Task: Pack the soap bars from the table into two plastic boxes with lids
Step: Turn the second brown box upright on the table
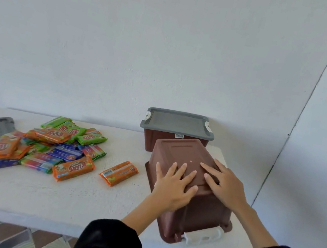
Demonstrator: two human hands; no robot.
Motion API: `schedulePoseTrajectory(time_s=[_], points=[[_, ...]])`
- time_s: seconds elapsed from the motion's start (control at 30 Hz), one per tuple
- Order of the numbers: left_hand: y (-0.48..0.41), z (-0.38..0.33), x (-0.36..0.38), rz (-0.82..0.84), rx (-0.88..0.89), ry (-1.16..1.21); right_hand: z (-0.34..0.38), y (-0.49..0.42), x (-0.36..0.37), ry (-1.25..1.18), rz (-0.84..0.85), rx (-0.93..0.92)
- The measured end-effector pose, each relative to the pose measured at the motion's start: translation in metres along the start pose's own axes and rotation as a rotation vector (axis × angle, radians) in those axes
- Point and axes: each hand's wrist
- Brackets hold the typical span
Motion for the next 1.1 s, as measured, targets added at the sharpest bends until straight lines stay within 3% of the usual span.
schedulePoseTrajectory(time_s=[0.17, 0.3, 0.37, 0.43, 0.6, 0.83, 0.93, 1.1], points=[[0.001, -0.034, -0.002, -0.107, 0.028, -0.108, -0.016, -0.013, -0.016, -0.057, 0.064, -0.016], [-0.028, -0.006, -0.018, -0.272, 0.028, -0.046, -0.012, -0.005, -0.004, -0.096, -0.198, 0.209], [-0.052, 0.018, -0.022, -0.26, 0.004, 0.006, 0.0, 0.011, 0.005, -0.304, -0.324, 0.396], [-0.074, 0.043, -0.025, -0.206, -0.036, 0.03, 0.012, 0.027, 0.019, -0.502, -0.337, 0.492], [-0.118, 0.088, -0.018, 0.012, -0.106, 0.112, 0.034, 0.043, 0.05, -0.849, -0.308, 0.552], [-0.114, 0.089, -0.014, 0.009, -0.097, 0.259, 0.025, 0.022, 0.049, -0.959, -0.465, 0.584], [-0.096, 0.081, -0.012, -0.034, -0.199, 0.232, 0.0, 0.004, 0.032, -1.04, -0.436, 0.523], [-0.047, 0.06, -0.016, -0.12, -0.352, 0.131, -0.031, -0.03, -0.01, -1.098, -0.155, 0.381]])
Point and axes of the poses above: each hand's wrist, its own y-axis away from the middle knuckle, its own x-axis out of the palm, z = x × y, and after that the axes turned 13 degrees about -y, right-handed
